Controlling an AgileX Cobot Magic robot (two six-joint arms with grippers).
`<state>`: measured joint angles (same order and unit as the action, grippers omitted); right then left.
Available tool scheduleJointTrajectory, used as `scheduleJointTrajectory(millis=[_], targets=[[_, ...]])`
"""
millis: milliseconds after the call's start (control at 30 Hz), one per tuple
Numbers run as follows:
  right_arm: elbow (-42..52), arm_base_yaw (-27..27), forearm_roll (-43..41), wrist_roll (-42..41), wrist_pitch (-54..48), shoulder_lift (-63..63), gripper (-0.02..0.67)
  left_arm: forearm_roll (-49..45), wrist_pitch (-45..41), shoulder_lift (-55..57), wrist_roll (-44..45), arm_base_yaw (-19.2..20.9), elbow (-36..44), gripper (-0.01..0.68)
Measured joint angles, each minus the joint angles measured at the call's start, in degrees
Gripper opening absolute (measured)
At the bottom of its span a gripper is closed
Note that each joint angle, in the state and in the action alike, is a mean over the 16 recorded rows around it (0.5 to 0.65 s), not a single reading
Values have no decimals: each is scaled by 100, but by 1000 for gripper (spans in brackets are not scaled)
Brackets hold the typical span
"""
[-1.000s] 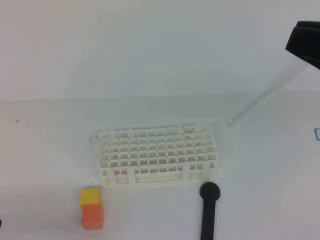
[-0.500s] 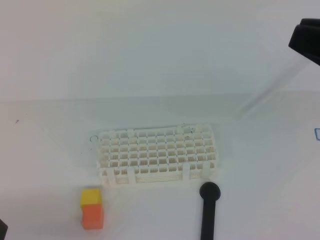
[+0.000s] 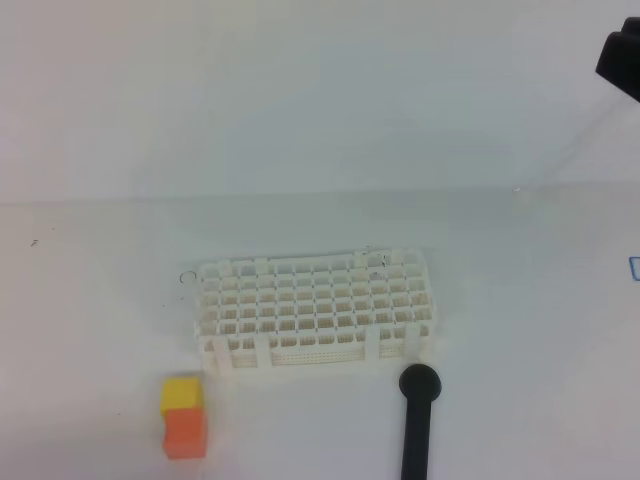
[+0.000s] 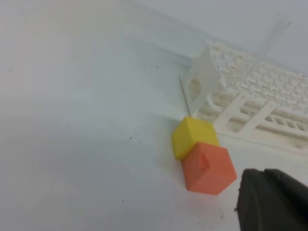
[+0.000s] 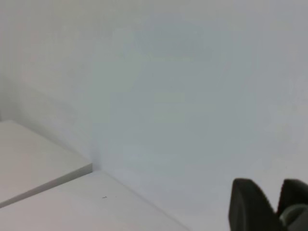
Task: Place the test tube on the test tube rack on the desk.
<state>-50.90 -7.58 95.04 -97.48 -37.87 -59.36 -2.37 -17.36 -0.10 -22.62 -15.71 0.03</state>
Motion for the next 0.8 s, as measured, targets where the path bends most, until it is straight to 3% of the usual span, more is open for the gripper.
scheduleJointTrajectory(millis=[500,800], targets=[[0,-1,-34,19,196,-461,116,-24,-241,-10,0,0,12,-1],[0,-406,-789,840,677,-997,116,-42,-237,-10,0,0,36,-1]])
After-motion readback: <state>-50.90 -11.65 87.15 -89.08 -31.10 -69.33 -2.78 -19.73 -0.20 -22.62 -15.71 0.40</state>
